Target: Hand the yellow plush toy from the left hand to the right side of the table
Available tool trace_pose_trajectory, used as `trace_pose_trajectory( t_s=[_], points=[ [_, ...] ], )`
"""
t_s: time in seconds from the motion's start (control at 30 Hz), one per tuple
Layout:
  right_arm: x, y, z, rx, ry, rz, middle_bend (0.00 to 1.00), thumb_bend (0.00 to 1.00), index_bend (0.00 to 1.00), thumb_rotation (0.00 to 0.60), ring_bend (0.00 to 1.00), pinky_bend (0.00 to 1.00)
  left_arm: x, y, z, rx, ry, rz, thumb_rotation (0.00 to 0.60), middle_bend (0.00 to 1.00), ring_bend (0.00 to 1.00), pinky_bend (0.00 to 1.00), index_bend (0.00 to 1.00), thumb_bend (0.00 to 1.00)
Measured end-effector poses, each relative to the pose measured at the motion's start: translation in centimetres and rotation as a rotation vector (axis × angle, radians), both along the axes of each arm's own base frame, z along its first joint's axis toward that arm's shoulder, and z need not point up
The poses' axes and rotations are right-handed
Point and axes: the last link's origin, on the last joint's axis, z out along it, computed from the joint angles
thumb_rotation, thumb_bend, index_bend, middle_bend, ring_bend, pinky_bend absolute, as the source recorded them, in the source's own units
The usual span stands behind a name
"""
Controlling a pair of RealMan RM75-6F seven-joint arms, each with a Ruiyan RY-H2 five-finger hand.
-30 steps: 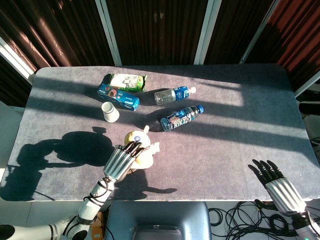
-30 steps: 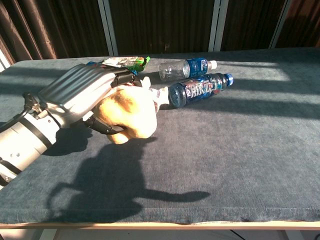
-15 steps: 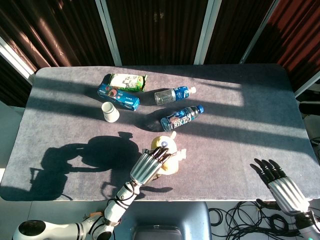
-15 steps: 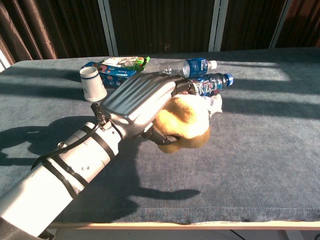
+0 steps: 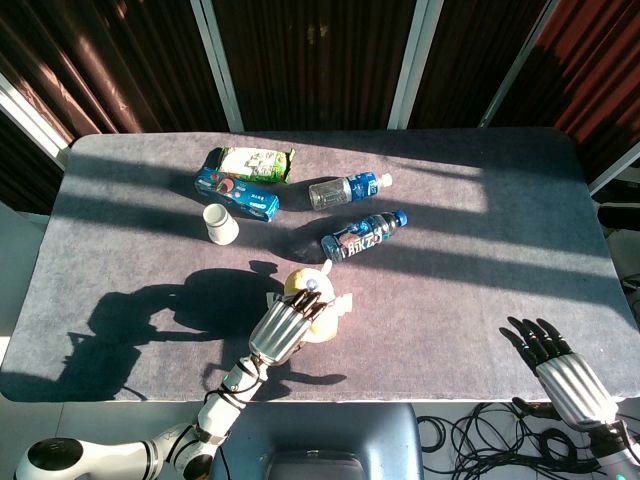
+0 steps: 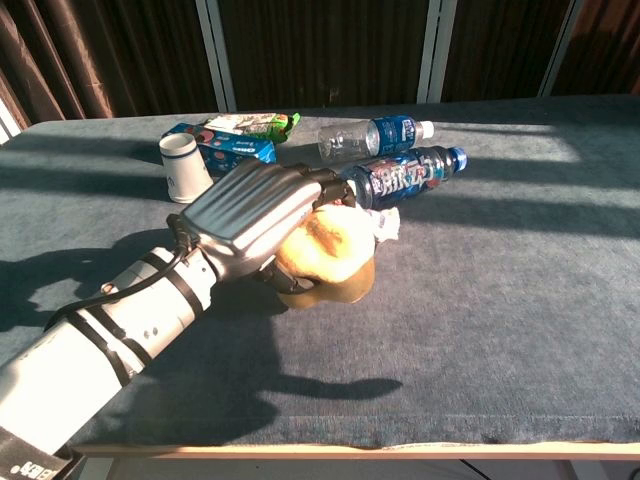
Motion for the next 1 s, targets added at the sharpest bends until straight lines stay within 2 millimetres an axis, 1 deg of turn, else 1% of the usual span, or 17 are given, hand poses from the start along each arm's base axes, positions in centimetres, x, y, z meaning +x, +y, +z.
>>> trace_pose_trajectory(
  t_s=[0.13, 0.23, 0.3, 0.37, 0.43, 0.47, 0.53, 0.57, 0.6, 0.67, 0.7, 0.8, 0.9, 1.0],
  points=[
    [0.0, 0.0, -0.1, 0.002, 0.004, -0.002, 0.00, 0.00, 0.00, 0.600, 0.00, 0.00, -0.7, 0.2, 0.4, 0.001, 0.022, 0.004, 0.600, 0.84, 0.84, 1.00, 0.69, 0.30],
    [0.0, 0.0, -0.2, 0.003, 0.006, -0.003, 0.00, 0.00, 0.00, 0.600, 0.00, 0.00, -1.2, 0.3, 0.4, 0.002, 0.046, 0.008, 0.600, 0.81, 0.83, 1.00, 0.67, 0.30],
    [0.0, 0.0, -0.2, 0.004, 0.009, -0.003, 0.00, 0.00, 0.00, 0.600, 0.00, 0.00, -1.5, 0.4, 0.4, -0.004, 0.069, 0.015, 0.600, 0.79, 0.81, 1.00, 0.65, 0.30],
    [0.0, 0.0, -0.3, 0.006, 0.011, -0.003, 0.00, 0.00, 0.00, 0.600, 0.00, 0.00, -1.9, 0.5, 0.5, -0.017, 0.089, 0.021, 0.600, 0.74, 0.78, 1.00, 0.60, 0.30],
    [0.0, 0.0, -0.3, 0.006, 0.011, -0.003, 0.00, 0.00, 0.00, 0.600, 0.00, 0.00, -2.2, 0.5, 0.5, -0.031, 0.100, 0.025, 0.600, 0.65, 0.71, 0.96, 0.52, 0.30],
    [0.0, 0.0, -0.3, 0.006, 0.012, -0.003, 0.00, 0.00, 0.00, 0.600, 0.00, 0.00, -2.4, 0.5, 0.6, -0.042, 0.106, 0.027, 0.600, 0.56, 0.65, 0.90, 0.44, 0.30],
    [0.0, 0.0, -0.3, 0.007, 0.011, -0.004, 0.00, 0.00, 0.00, 0.600, 0.00, 0.00, -2.6, 0.6, 0.6, -0.060, 0.115, 0.033, 0.600, 0.39, 0.49, 0.76, 0.26, 0.30],
    [0.0, 0.0, -0.3, 0.006, 0.011, -0.003, 0.00, 0.00, 0.00, 0.600, 0.00, 0.00, -2.7, 0.5, 0.6, -0.077, 0.121, 0.038, 0.600, 0.29, 0.40, 0.67, 0.16, 0.30],
    [0.0, 0.0, -0.3, 0.006, 0.011, -0.003, 0.00, 0.00, 0.00, 0.600, 0.00, 0.00, -2.7, 0.5, 0.6, -0.092, 0.124, 0.045, 0.600, 0.20, 0.32, 0.60, 0.07, 0.30],
    [0.1, -0.1, -0.3, 0.006, 0.011, -0.002, 0.00, 0.00, 0.00, 0.600, 0.00, 0.00, -2.8, 0.4, 0.7, -0.133, 0.126, 0.067, 0.600, 0.06, 0.21, 0.50, 0.00, 0.29],
    [0.1, 0.0, -0.3, 0.006, 0.011, -0.002, 0.00, 0.00, 0.00, 0.600, 0.00, 0.00, -2.7, 0.3, 0.8, -0.151, 0.124, 0.077, 0.600, 0.02, 0.17, 0.46, 0.00, 0.29],
    [0.1, 0.0, -0.3, 0.006, 0.012, -0.002, 0.00, 0.00, 0.00, 0.600, 0.00, 0.00, -2.5, -0.1, 1.4, -0.201, 0.117, 0.099, 0.600, 0.00, 0.09, 0.41, 0.00, 0.28],
    [0.1, 0.0, -0.4, 0.007, 0.014, -0.002, 0.00, 0.00, 0.00, 0.600, 0.00, 0.00, -2.2, -0.3, 2.3, -0.213, 0.113, 0.095, 0.600, 0.00, 0.05, 0.38, 0.00, 0.28],
    [0.1, 0.0, -0.4, 0.009, 0.017, -0.003, 0.00, 0.00, 0.00, 0.600, 0.00, 0.00, -1.7, -0.5, 3.0, -0.208, 0.092, 0.078, 0.600, 0.00, 0.02, 0.37, 0.00, 0.27]
  ],
)
